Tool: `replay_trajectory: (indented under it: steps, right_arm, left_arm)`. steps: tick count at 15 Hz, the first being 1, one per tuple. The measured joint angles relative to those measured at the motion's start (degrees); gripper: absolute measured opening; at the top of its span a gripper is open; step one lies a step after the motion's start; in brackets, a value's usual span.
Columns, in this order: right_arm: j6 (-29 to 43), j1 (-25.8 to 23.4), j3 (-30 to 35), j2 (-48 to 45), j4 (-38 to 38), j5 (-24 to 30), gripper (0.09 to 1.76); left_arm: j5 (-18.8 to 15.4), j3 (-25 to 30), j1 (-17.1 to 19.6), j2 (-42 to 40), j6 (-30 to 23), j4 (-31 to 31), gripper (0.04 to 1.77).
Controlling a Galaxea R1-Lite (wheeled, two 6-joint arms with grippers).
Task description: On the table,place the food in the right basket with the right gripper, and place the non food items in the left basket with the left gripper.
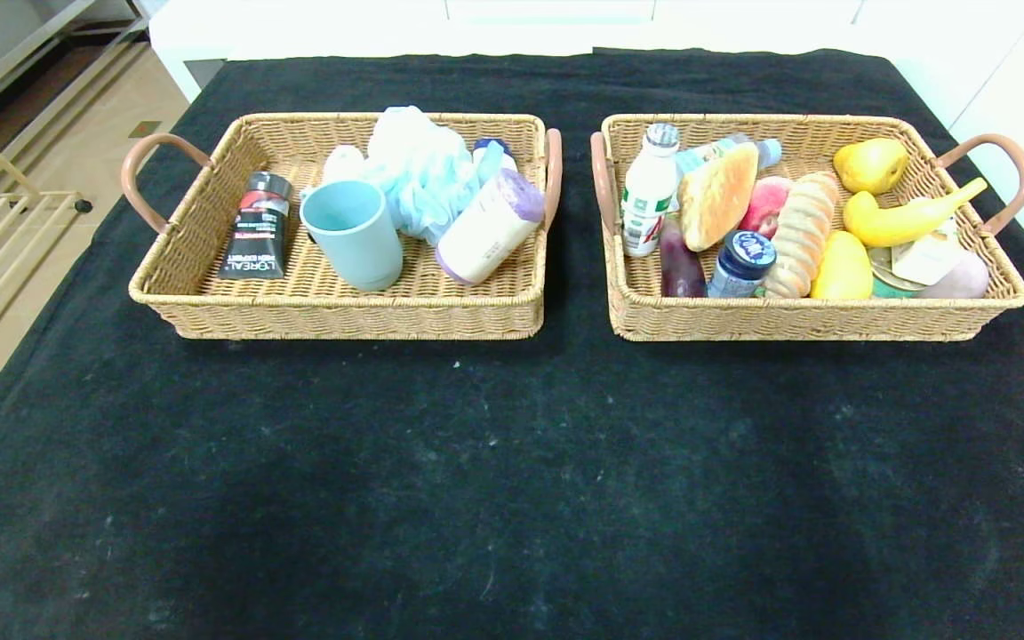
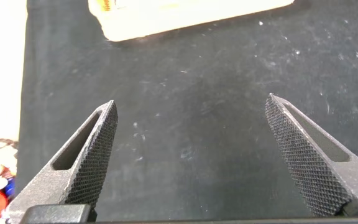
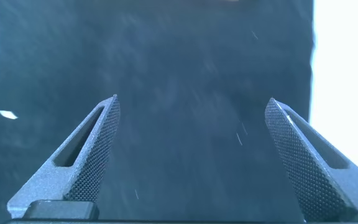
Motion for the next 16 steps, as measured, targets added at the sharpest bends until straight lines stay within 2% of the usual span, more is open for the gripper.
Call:
replay_trajectory:
  steps: [3, 8, 11, 14, 16]
  right_arm:
    - [0.16, -6.22, 0.55, -5.32, 6.08, 2.61, 1.70]
    - [1.48, -13.87, 7.74, -13.26, 6.31, 11.93, 1.70]
    - [3.64, -14.51, 10.97, -17.34, 3.67, 13.43, 1.70]
    - [3.56, -13.35, 14.28, -21.04, -0.69, 15.12, 1.70]
    - [3.56, -13.03, 17.62, -23.47, -6.58, 16.93, 1.70]
  left_arm:
    - [-2.41, -3.32, 3.23, -2.66, 0.06, 6.80, 1.72]
    - [-7.20, -4.69, 8.30, -9.51, -0.27, 14.34, 1.72]
    - [-8.03, -3.43, 9.31, -13.29, -0.94, 18.21, 1.72]
    - [-8.06, -0.04, 9.14, -16.49, -1.13, 18.05, 1.72]
    - [-8.53, 3.39, 8.96, -19.25, -1.07, 15.24, 1.72]
